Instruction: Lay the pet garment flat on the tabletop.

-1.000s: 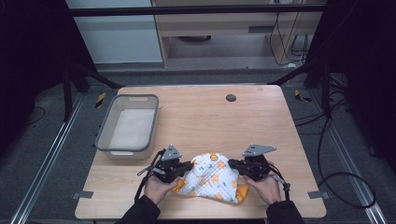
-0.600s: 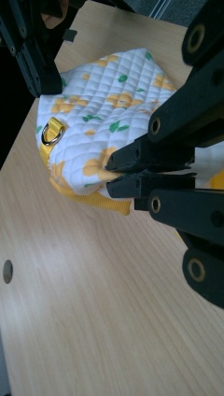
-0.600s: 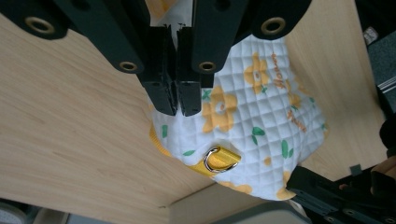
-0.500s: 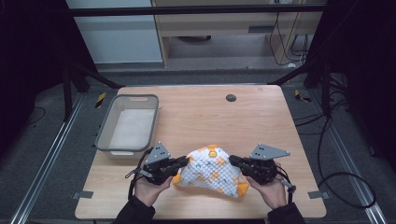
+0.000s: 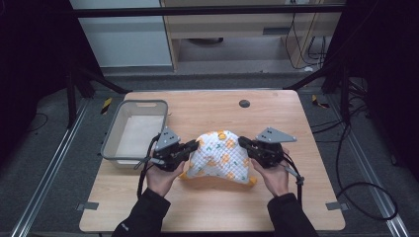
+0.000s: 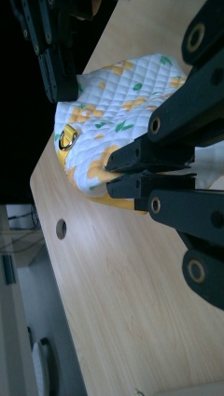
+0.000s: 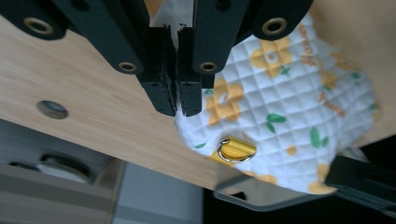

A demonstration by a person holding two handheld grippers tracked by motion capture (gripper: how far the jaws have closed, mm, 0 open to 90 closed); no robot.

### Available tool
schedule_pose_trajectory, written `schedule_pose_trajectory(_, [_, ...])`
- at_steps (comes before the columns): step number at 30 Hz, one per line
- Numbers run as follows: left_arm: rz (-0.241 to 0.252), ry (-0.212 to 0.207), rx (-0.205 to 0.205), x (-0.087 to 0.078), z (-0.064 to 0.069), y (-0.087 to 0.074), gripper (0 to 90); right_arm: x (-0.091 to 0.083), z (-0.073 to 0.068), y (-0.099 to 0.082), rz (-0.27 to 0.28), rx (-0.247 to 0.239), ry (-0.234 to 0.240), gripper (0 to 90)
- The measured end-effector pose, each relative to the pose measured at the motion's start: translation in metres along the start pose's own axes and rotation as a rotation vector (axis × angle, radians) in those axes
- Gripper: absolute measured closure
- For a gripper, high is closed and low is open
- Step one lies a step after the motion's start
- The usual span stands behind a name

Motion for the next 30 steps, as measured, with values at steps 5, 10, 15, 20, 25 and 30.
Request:
schedule_pose_trajectory(5, [-0.031,0.092,-0.035,0.036,-0.020,-0.004,78.8,0.044,0.030,-0.006,-0.007,0.036,-0.156,79.0])
schedule_pose_trajectory(10, [-0.035,0.135,-0.129,0.044,-0.039,-0.010,48.4,0.047,0.041,-0.011,-0.041,-0.003,-0.217,66.5])
schedule_pose_trajectory(15, [-0.014,0.135,-0.077,0.013,-0.043,-0.017,41.3,0.015,0.036,-0.008,-0.016,-0.042,-0.164,57.3])
schedule_pose_trajectory(20, [-0.050,0.128,-0.010,-0.007,-0.041,-0.035,35.9,-0.016,0.028,-0.020,-0.049,-0.073,-0.111,49.6])
schedule_pose_trajectory(25, [-0.118,0.112,0.047,-0.012,-0.037,-0.067,32.0,-0.031,0.024,-0.045,-0.085,-0.055,-0.065,44.9])
schedule_pose_trajectory(30, [-0.185,0.101,0.066,-0.004,-0.033,-0.094,32.0,-0.028,0.015,-0.077,-0.144,-0.040,-0.015,43.1])
Point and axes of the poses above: each handheld gripper's, and its own axes: x roughly forward along the jaws, y roughly out of its top, z roughly to its right, the point moved 6 cm from there along x, roughly forward along the jaws, and after that the axes turned 3 degrees about y, right-handed, at the moved point
